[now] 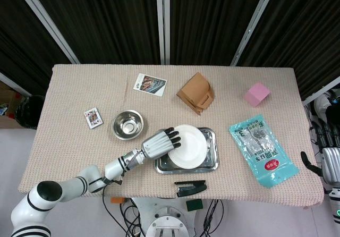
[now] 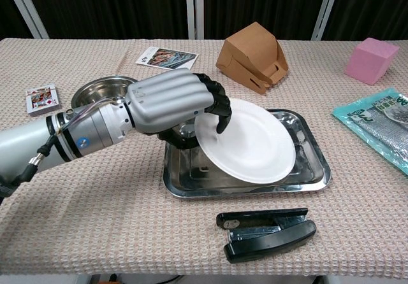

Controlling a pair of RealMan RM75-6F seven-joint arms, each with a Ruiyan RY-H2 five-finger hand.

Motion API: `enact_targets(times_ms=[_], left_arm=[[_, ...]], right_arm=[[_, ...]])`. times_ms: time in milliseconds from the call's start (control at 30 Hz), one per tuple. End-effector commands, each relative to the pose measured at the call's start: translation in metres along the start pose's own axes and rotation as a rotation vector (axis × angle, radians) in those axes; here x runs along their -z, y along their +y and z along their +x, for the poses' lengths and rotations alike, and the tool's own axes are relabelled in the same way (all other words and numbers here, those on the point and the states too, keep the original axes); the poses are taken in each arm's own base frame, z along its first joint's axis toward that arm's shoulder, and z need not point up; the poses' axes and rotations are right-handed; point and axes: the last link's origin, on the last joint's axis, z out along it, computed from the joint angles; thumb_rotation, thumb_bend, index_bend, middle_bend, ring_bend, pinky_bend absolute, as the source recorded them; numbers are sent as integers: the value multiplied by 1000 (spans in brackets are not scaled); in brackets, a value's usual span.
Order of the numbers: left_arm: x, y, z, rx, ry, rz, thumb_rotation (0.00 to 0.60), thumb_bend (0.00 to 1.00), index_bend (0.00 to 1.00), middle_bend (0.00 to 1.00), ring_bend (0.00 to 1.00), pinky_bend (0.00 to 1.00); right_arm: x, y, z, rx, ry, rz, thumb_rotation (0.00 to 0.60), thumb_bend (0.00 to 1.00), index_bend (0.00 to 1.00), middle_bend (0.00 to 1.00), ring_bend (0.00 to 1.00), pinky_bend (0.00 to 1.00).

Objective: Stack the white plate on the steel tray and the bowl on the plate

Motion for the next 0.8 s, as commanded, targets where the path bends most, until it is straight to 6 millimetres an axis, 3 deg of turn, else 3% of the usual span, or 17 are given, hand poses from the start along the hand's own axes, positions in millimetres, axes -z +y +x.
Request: enact_targets(times_ms=[33, 267, 533, 800], left_arm=[[0, 2, 0, -10, 4, -13, 600, 291, 433, 395, 269, 295], [1, 5, 0, -13, 5, -31, 600, 224, 401, 395, 266, 294], [5, 2, 0, -12, -12, -16, 600, 75, 181, 334, 230, 281], [15, -6, 8, -55, -4, -13, 600, 0, 86, 277, 198, 276]], right_arm=[[0, 0, 0, 0, 0, 1, 600, 321, 0, 0, 0, 0], [1, 0, -1, 0, -2, 1, 600, 321, 0, 0, 0, 0], [0, 0, -1, 0, -3, 1, 600, 321, 0, 0, 0, 0], [0, -1, -1, 0, -2, 3, 600, 321, 0, 0, 0, 0]])
